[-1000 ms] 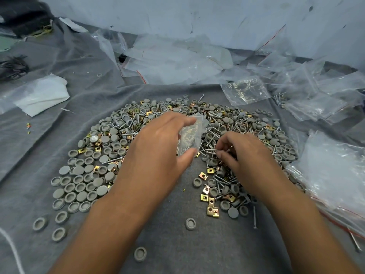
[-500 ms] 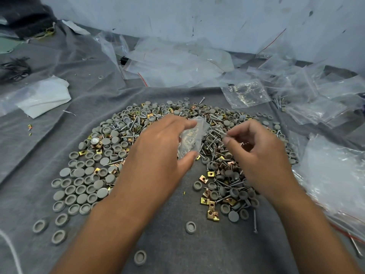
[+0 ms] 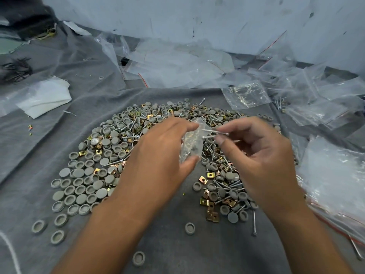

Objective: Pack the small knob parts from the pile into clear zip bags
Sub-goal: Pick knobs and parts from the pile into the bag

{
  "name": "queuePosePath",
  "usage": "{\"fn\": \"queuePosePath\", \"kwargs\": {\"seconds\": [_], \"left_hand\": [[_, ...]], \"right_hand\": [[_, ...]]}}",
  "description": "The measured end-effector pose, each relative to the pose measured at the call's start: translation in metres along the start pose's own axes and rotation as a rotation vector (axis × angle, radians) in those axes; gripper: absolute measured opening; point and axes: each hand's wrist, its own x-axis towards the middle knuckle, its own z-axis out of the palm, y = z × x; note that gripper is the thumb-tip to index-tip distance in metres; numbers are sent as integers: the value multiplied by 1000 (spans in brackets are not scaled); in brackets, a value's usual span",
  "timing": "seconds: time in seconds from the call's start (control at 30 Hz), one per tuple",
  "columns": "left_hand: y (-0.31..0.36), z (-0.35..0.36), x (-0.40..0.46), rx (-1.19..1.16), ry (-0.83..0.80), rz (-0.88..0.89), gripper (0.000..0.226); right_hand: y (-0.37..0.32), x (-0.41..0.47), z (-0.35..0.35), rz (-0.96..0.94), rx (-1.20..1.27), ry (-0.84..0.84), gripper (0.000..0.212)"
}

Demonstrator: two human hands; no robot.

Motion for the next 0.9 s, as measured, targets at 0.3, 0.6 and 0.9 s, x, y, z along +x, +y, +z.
{"fn": "queuePosePath", "kwargs": {"seconds": [0.3, 0.6, 0.9], "left_hand": [[2, 2, -1, -22, -9, 19, 57], [5, 2, -1, -24, -12, 35, 53], [1, -1, 0, -11, 49, 0, 59]], "right_hand": [[-7, -8, 7, -218, -393, -28, 11], [-7, -10, 14, -180, -515, -63, 21], [7, -6, -8, 173, -400, -144, 8]]}}
